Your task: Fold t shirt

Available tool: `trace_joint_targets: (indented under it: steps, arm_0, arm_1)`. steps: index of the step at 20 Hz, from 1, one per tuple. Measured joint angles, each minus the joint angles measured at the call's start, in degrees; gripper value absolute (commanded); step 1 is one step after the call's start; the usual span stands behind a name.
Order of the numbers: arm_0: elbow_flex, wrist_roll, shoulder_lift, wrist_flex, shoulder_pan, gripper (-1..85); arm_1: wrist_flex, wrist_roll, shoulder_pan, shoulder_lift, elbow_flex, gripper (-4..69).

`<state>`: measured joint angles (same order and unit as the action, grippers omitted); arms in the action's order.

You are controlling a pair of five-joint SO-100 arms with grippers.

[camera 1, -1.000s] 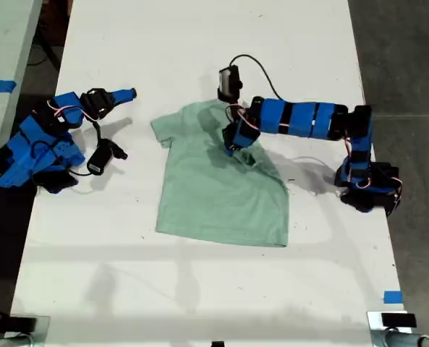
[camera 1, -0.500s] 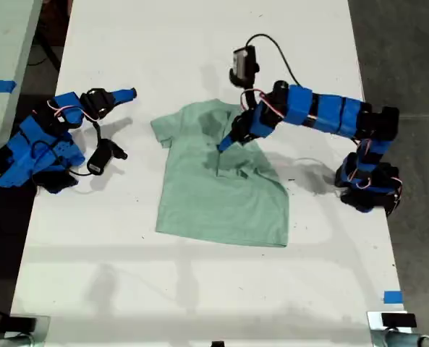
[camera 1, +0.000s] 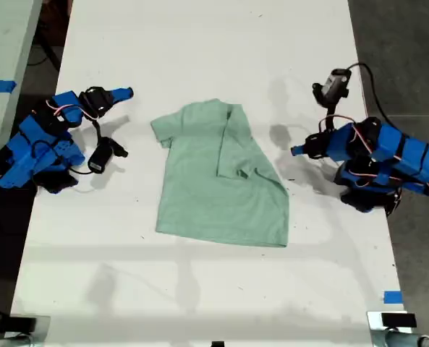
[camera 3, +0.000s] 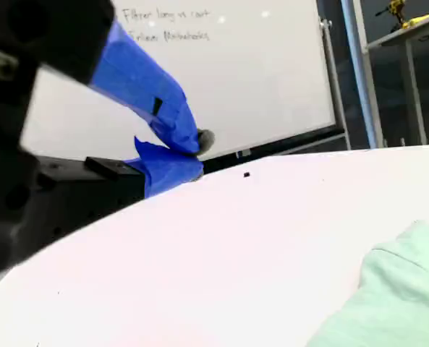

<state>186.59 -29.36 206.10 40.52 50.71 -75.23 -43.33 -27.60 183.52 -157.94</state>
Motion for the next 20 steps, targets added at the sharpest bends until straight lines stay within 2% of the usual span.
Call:
trace_joint_targets:
  steps: [2,5,11,20]
  arm_0:
    - [0.0,-2.2,0.0,-2.29,1.49,-0.2]
    - [0.0,-3.25,0.0,-1.05,5.98,-0.2]
    - [0.0,-2.11,0.0,0.18,5.01,-0.2]
    - [0.0,-1.58,0.0,0.35,5.01,-0.1]
  arm_1:
    - [-0.62,-2.9,-1.05,13.18,-12.04,0.9]
    - [0.09,-3.08,-3.16,16.44,-15.12,0.9]
    - [-3.25,4.66,-4.57,16.7,-15.56,0.9]
    - [-3.52,7.21,-4.66,16.7,-15.56,0.9]
